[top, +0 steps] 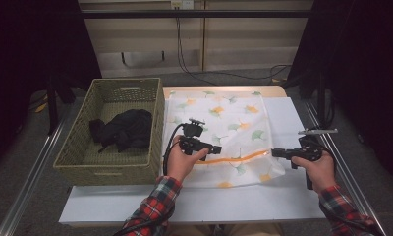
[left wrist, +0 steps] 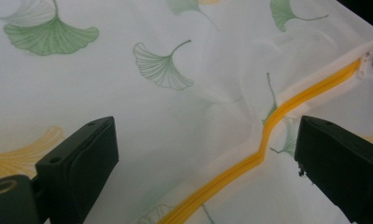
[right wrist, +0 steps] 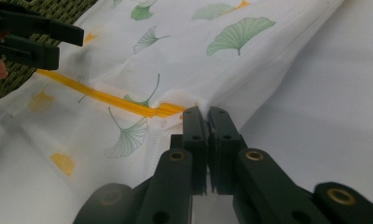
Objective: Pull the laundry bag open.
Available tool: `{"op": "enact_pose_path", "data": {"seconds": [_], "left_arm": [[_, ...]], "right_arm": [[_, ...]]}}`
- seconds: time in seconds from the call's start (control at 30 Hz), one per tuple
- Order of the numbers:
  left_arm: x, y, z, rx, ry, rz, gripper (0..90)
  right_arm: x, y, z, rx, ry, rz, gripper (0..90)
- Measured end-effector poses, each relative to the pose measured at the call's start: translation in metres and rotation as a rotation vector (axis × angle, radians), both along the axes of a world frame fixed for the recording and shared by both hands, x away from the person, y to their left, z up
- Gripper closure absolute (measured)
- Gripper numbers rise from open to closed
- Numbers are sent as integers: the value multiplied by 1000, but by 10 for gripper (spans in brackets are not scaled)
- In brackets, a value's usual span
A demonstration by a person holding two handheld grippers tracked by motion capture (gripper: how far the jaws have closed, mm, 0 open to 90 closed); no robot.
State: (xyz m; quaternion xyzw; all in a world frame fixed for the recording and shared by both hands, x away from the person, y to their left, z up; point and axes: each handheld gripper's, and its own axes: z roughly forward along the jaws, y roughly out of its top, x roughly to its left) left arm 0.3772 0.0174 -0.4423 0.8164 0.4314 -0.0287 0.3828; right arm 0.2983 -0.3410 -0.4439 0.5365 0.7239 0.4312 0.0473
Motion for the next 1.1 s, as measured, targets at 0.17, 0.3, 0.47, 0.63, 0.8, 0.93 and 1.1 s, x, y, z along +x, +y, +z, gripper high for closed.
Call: {"op": "enact_pose_path", "data": {"seconds": [0.17,0.3,0.47,0.63,0.8,0.93,1.1], "left_arm": [[-4,-7,1,-6,8,-41,45],[-7,-11,0,-10,35,-74,39],[-10,-21,1,-21,30,-111,47],[-13,-35,0,-21,12,-143,78],[-15,-47,0,-23,-4,-178,121],[-16,-56,2,-29,-21,-202,154],[-16,-67,4,-43,-26,-217,204]], "right_arm": [[0,4,1,0,-9,13,873],[1,8,3,6,-16,25,873],[2,10,5,8,-25,32,873],[4,11,4,14,-21,36,873],[4,12,5,26,-22,36,873],[5,14,5,26,-25,38,873],[6,15,6,30,-25,44,873]]}}
